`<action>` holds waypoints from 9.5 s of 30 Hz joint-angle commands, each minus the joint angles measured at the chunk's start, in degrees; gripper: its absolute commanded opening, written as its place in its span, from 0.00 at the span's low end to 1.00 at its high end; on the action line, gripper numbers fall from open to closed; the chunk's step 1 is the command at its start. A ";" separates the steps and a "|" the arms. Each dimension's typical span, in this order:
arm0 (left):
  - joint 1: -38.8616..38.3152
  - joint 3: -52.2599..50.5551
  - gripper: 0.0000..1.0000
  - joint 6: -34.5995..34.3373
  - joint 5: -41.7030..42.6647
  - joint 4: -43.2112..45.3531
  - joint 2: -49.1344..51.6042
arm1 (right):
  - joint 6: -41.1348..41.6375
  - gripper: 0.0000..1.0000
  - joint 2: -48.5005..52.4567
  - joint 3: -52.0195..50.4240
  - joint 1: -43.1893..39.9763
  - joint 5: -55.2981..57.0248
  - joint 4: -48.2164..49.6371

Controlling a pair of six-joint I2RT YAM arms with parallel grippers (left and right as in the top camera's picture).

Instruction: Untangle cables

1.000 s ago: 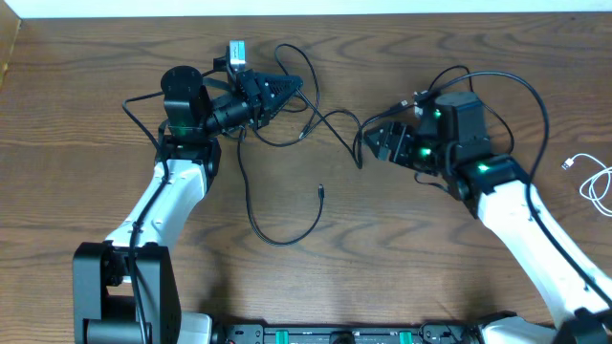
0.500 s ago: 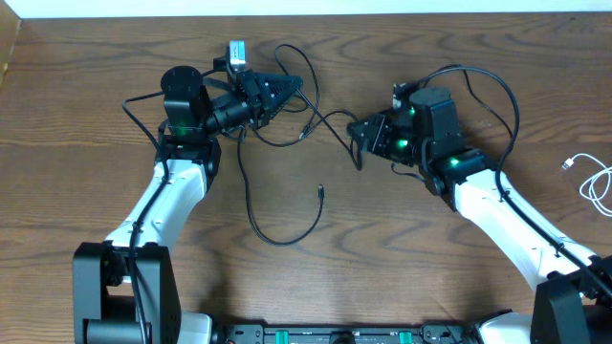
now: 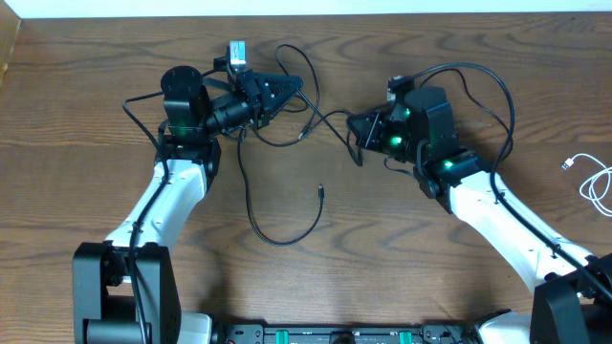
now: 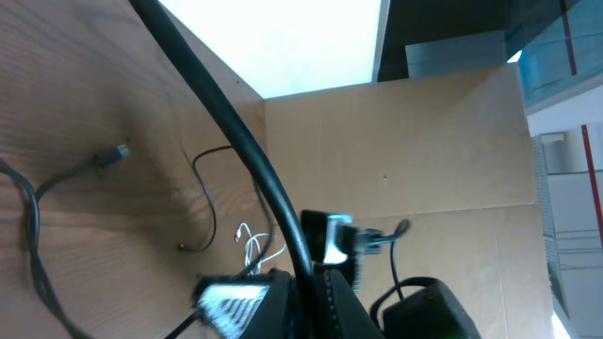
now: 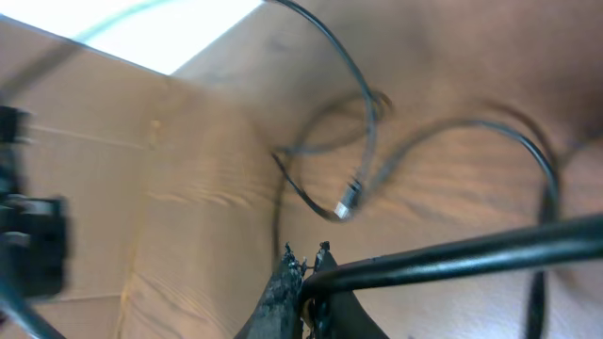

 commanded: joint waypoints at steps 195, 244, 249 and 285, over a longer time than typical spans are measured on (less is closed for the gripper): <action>-45.13 1.14 0.08 16.48 -75.36 20.26 23.96 | 0.96 0.01 -27.58 1.44 -18.21 -12.85 12.41; -45.57 1.11 0.57 24.81 -77.57 8.61 18.08 | 10.12 0.02 -27.61 1.53 -18.27 -17.62 11.34; -45.55 1.14 0.62 24.81 -77.64 12.98 20.85 | 10.75 0.02 -27.80 1.53 -18.25 -18.03 11.34; -45.33 1.18 0.08 25.97 -61.18 -18.38 6.23 | -10.69 0.05 -27.34 1.53 -18.21 -0.79 4.90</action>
